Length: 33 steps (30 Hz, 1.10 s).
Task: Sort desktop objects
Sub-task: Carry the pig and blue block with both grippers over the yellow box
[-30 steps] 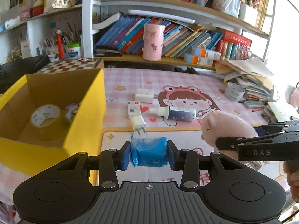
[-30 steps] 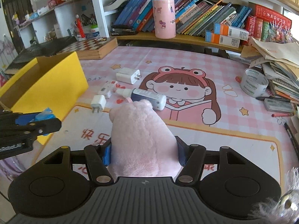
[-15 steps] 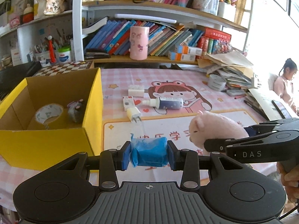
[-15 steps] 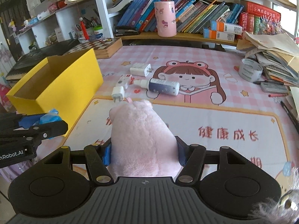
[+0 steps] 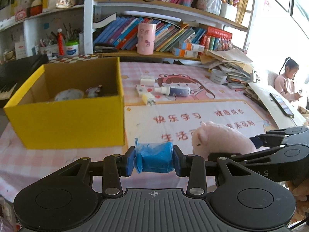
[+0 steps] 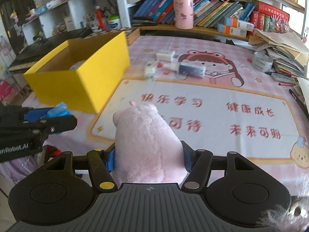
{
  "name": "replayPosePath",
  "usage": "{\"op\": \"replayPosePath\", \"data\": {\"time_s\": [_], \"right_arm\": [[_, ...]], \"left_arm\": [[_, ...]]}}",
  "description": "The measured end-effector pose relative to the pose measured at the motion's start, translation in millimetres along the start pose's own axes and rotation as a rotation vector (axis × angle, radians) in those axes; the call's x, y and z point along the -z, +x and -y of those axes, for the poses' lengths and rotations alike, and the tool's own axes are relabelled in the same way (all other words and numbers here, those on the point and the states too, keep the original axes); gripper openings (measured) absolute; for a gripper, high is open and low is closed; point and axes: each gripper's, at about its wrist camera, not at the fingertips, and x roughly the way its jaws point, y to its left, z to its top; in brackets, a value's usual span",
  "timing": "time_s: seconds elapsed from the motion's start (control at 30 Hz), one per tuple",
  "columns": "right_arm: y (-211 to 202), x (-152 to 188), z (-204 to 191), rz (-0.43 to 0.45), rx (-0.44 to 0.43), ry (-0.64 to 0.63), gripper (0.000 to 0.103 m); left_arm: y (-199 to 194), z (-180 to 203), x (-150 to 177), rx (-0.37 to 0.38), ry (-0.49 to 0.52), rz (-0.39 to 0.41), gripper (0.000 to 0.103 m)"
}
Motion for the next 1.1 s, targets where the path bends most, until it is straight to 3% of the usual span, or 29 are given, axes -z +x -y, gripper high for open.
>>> {"op": "replayPosePath", "data": {"time_s": [0.43, 1.1], "right_arm": [[-15, 49, -67, -0.030, -0.010, 0.020, 0.060], [-13, 60, -125, -0.058, -0.065, -0.056, 0.060]], "left_arm": [[-47, -32, 46, -0.003, 0.014, -0.041, 0.038], [-79, -70, 71, -0.031, -0.052, -0.028, 0.038]]}}
